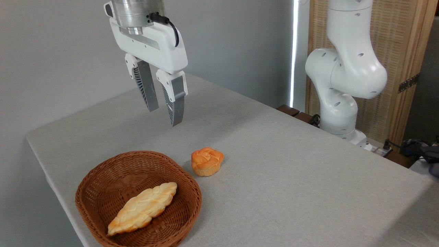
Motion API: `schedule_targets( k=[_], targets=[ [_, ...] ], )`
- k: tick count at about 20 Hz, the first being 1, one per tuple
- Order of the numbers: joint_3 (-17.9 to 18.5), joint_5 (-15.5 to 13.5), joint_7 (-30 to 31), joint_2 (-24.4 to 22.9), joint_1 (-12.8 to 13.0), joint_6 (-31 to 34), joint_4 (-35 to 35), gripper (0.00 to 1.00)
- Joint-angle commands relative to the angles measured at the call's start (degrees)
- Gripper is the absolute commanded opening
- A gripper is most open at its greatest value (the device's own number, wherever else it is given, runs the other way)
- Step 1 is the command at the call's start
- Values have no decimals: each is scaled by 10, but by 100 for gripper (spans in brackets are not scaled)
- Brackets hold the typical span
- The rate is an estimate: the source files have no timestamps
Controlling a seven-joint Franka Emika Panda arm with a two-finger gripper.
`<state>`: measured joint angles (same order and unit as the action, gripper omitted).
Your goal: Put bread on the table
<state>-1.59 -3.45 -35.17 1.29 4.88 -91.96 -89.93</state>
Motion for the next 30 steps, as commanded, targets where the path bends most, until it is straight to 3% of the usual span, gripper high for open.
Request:
schedule_targets(
  k=[1,25,30],
  targets=[
    [7,-15,-1,-8,0,8,2,100],
    [8,-15,2,-12,0,6,2,100],
    [8,-15,5,-12,0,-19,-4,100]
  ],
)
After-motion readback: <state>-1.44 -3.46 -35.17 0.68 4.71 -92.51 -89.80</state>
